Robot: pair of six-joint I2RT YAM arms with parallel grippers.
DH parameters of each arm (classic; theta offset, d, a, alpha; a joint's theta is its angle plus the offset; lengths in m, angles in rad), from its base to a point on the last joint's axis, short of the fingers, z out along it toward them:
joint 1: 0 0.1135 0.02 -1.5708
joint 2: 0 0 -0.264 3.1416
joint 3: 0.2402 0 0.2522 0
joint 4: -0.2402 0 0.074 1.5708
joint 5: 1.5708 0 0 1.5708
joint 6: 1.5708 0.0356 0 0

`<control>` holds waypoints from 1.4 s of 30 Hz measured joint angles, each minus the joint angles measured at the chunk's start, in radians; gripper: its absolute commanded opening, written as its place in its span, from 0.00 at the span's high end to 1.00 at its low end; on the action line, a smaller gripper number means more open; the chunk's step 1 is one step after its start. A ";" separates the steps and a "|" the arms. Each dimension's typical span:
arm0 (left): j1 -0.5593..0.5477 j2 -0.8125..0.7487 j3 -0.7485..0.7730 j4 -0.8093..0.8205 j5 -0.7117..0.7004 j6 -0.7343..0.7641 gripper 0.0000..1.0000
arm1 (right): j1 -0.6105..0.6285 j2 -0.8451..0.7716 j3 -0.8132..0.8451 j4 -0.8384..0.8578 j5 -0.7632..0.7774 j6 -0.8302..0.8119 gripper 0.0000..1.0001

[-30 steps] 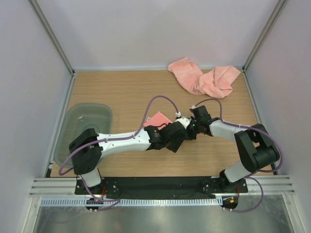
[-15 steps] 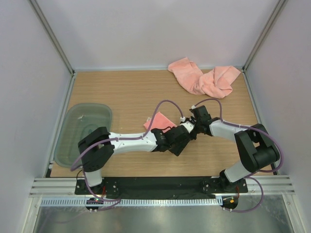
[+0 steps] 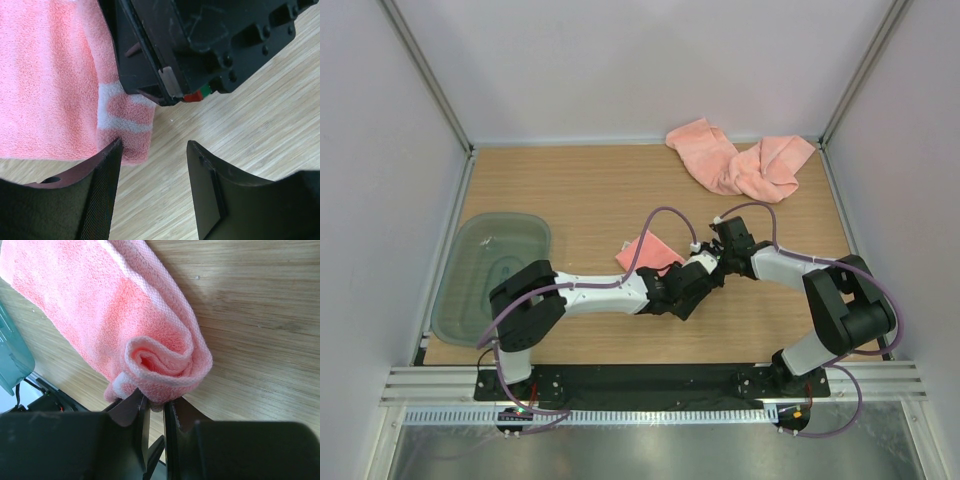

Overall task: Roll the towels
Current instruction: Roll the towel

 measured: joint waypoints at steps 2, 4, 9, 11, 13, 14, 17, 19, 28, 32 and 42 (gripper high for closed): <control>0.000 0.000 0.000 0.000 -0.006 0.001 0.44 | 0.000 0.000 0.001 -0.001 0.000 0.000 0.87; 0.000 0.000 0.001 -0.001 -0.007 0.003 0.44 | 0.000 0.000 0.002 -0.001 0.000 0.000 0.87; 0.005 0.002 0.002 -0.002 -0.008 0.003 0.44 | 0.000 0.000 0.002 -0.003 0.000 -0.002 0.87; 0.014 0.003 0.002 -0.001 -0.002 0.003 0.44 | 0.000 0.000 0.003 -0.006 0.000 -0.003 0.87; 0.032 0.003 -0.001 0.001 0.012 0.001 0.45 | 0.000 0.000 0.006 -0.008 0.000 -0.005 0.87; 0.045 0.003 -0.004 0.004 0.021 0.000 0.44 | 0.000 0.000 0.008 -0.009 -0.001 -0.005 0.87; 0.088 0.003 -0.022 0.024 0.054 -0.002 0.46 | 0.001 0.001 0.013 -0.009 -0.008 -0.006 0.87; 0.116 0.002 -0.037 0.047 0.080 -0.004 0.48 | 0.002 0.003 0.020 -0.006 -0.009 -0.006 0.87; 0.177 -0.004 -0.056 0.086 0.169 -0.011 0.66 | 0.002 0.018 0.036 -0.008 -0.009 -0.011 0.86; 0.193 -0.001 -0.056 0.086 0.201 -0.013 0.69 | 0.002 0.026 0.063 -0.033 -0.010 -0.020 0.78; 0.199 0.029 -0.007 0.046 0.258 -0.028 0.51 | -0.019 0.088 0.158 -0.112 -0.025 -0.068 0.75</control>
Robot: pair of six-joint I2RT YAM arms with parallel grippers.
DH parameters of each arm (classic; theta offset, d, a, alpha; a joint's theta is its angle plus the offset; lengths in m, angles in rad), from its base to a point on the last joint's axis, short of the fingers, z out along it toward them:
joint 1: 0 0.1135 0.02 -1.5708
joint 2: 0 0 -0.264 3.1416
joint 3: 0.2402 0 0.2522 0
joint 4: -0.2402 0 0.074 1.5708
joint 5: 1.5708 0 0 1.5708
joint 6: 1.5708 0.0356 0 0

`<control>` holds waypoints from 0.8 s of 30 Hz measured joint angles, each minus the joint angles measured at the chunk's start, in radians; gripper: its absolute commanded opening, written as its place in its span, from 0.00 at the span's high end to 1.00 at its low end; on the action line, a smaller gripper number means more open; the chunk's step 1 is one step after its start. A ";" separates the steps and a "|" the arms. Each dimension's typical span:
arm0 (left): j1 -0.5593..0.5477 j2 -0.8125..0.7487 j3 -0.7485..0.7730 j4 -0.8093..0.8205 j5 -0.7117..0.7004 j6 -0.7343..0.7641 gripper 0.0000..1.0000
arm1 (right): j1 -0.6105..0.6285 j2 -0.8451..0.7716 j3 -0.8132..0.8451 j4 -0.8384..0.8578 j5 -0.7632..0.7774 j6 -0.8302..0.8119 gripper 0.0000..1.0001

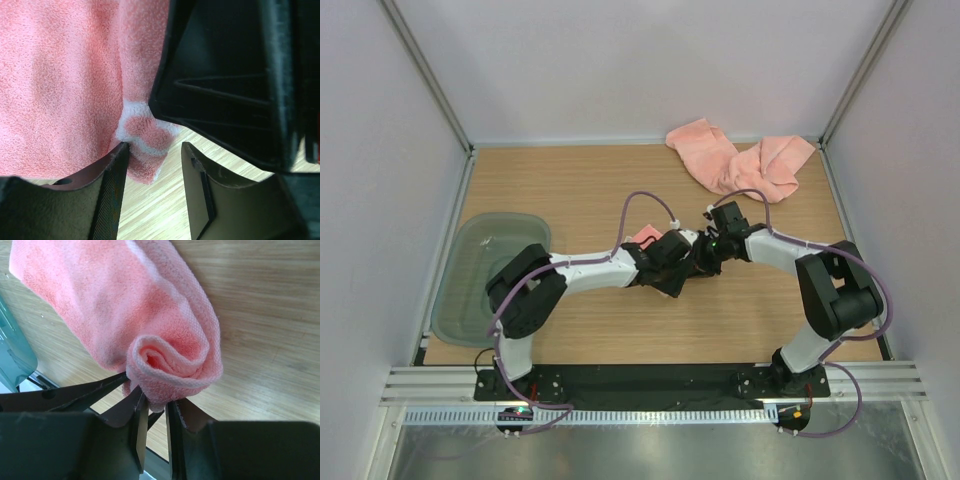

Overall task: Roll the towels
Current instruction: Roll the towel

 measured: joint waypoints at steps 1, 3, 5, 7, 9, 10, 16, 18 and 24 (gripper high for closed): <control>0.000 0.004 0.007 -0.008 -0.001 -0.003 0.52 | -0.002 0.008 0.006 -0.005 -0.002 -0.003 0.75; 0.000 0.016 0.029 -0.037 -0.016 -0.009 0.59 | -0.006 0.027 0.019 -0.014 -0.008 -0.008 0.75; 0.000 0.038 0.061 -0.076 -0.043 -0.022 0.70 | -0.009 0.043 0.031 -0.019 -0.013 -0.011 0.75; -0.002 0.062 0.097 -0.122 -0.078 -0.037 0.75 | -0.012 0.062 0.046 -0.021 -0.021 -0.013 0.75; -0.002 0.080 0.128 -0.158 -0.102 -0.055 0.84 | -0.015 0.080 0.060 -0.021 -0.028 -0.016 0.75; -0.003 0.085 0.137 -0.168 -0.107 -0.060 0.86 | -0.017 0.087 0.065 -0.020 -0.032 -0.017 0.75; -0.002 0.095 0.157 -0.193 -0.097 -0.067 0.96 | -0.046 0.096 0.080 -0.047 -0.055 -0.050 0.46; 0.005 0.091 0.153 -0.191 -0.080 -0.066 0.97 | -0.071 0.096 0.093 -0.068 -0.054 -0.072 0.41; 0.077 0.050 0.097 -0.166 0.122 -0.088 0.96 | -0.148 0.088 0.154 -0.146 -0.030 -0.125 0.36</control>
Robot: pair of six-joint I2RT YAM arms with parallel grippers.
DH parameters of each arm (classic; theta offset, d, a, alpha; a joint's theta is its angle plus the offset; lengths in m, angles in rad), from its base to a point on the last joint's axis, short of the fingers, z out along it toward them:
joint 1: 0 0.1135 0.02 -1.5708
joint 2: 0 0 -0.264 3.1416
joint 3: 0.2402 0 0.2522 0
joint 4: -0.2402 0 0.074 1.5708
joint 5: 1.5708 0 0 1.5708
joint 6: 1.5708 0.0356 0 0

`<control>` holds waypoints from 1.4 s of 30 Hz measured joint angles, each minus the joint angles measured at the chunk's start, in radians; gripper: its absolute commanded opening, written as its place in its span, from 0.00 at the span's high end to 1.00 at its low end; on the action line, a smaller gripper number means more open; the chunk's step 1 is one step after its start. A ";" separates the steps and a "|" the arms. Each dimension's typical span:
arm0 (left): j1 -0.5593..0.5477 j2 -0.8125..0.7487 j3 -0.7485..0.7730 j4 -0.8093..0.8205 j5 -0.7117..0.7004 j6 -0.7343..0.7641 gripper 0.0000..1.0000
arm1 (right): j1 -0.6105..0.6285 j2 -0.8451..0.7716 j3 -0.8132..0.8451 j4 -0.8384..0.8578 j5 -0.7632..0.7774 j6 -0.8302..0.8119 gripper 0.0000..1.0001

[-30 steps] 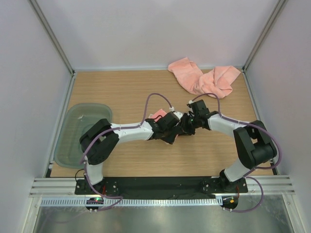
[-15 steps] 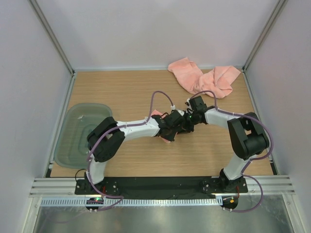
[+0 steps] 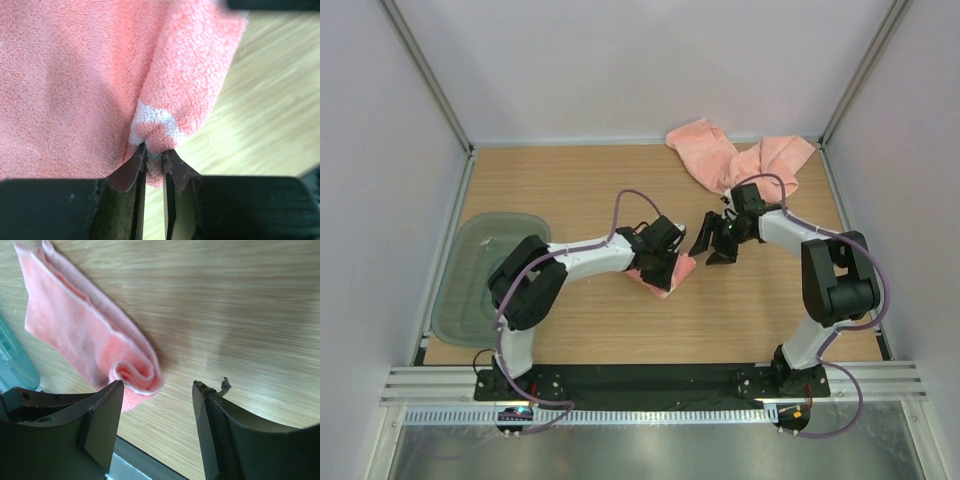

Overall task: Roll the towels
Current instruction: Roll the towel

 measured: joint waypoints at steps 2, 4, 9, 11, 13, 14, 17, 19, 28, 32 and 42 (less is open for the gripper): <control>0.025 -0.008 -0.014 -0.002 0.069 -0.019 0.97 | -0.011 -0.006 0.019 -0.031 0.026 -0.016 0.36; 0.048 -0.011 -0.024 -0.009 0.142 -0.043 0.97 | -0.013 -0.014 0.040 -0.065 0.053 -0.029 0.36; 0.099 -0.011 -0.059 -0.012 0.323 -0.120 0.97 | -0.014 -0.074 0.053 -0.129 0.118 -0.045 0.35; 0.121 -0.014 -0.077 -0.007 0.376 -0.151 0.97 | -0.015 -0.109 0.051 -0.142 0.125 -0.044 0.34; 0.142 -0.023 -0.103 0.000 0.430 -0.188 0.97 | -0.015 -0.148 0.043 -0.140 0.117 -0.044 0.33; 0.154 -0.029 -0.120 0.011 0.455 -0.208 0.97 | -0.016 -0.169 0.034 -0.135 0.104 -0.043 0.33; 0.190 -0.060 -0.195 0.087 0.536 -0.289 0.98 | -0.017 -0.232 -0.026 -0.091 0.026 -0.034 0.31; 0.211 -0.080 -0.250 0.151 0.582 -0.349 1.00 | -0.016 -0.264 -0.077 -0.057 -0.028 -0.023 0.30; 0.301 -0.091 -0.518 0.583 0.745 -0.669 1.00 | 0.000 -0.314 -0.296 0.125 -0.197 0.071 0.29; 0.336 -0.081 -0.596 0.761 0.780 -0.774 1.00 | 0.047 -0.309 -0.321 0.197 -0.209 0.108 0.29; 0.375 -0.047 -0.651 1.011 0.846 -0.907 1.00 | 0.161 -0.101 -0.316 0.364 -0.169 0.149 0.31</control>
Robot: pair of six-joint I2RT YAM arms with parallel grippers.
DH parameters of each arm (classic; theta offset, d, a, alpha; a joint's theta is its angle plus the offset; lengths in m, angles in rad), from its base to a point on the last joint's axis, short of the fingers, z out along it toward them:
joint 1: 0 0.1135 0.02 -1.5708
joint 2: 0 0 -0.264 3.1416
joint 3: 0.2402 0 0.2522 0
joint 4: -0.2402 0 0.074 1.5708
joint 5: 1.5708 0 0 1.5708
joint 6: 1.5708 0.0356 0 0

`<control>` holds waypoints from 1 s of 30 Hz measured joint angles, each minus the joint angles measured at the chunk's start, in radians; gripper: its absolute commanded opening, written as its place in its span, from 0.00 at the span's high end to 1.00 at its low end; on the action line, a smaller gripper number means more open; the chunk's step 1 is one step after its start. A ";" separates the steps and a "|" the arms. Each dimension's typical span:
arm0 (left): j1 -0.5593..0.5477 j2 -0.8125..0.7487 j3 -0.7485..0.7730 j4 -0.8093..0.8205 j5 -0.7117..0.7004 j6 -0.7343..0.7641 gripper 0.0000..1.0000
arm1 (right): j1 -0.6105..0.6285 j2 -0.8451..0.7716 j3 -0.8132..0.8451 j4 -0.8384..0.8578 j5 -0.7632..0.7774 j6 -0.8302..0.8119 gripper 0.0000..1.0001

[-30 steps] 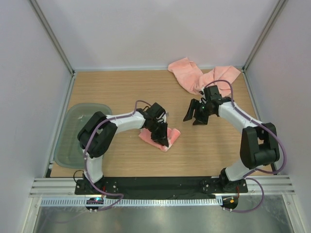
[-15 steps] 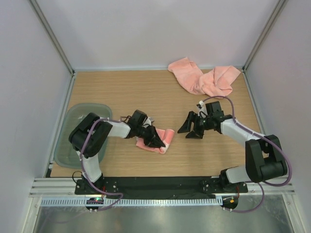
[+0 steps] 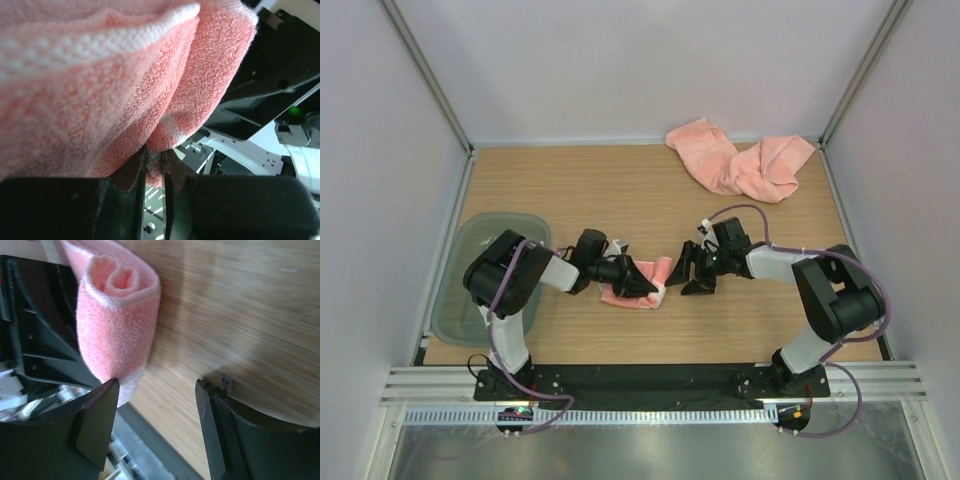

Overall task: Roll the towels
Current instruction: Roll the towel

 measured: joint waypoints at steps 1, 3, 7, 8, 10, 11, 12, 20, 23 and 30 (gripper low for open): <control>0.003 0.004 0.000 0.009 0.003 0.000 1.00 | 0.000 0.017 0.003 0.008 -0.014 0.011 0.31; 0.008 0.008 0.000 0.021 0.005 -0.003 1.00 | -0.002 0.049 0.019 0.038 -0.035 0.031 0.32; 0.016 0.013 0.000 0.031 0.007 0.000 1.00 | 0.007 0.099 0.042 0.126 -0.044 0.057 0.33; 0.017 0.013 0.000 0.031 0.007 0.001 1.00 | 0.010 0.103 0.042 0.139 -0.044 0.062 0.33; 0.018 0.013 0.000 0.031 0.008 0.003 1.00 | 0.015 0.105 0.039 0.168 -0.038 0.073 0.33; 0.018 0.014 0.000 0.031 0.008 0.006 1.00 | 0.016 0.105 0.035 0.181 -0.034 0.077 0.33; 0.019 0.014 0.000 0.030 0.008 0.008 1.00 | 0.016 0.105 0.032 0.191 -0.034 0.079 0.33; 0.019 0.016 0.000 0.027 0.008 0.020 1.00 | 0.018 0.109 -0.003 0.298 -0.035 0.127 0.34; 0.019 0.016 0.000 0.025 0.008 0.024 1.00 | 0.018 0.123 -0.005 0.333 -0.035 0.146 0.36; 0.019 0.017 0.000 0.024 0.008 0.028 1.00 | 0.027 0.156 -0.003 0.369 -0.032 0.167 0.61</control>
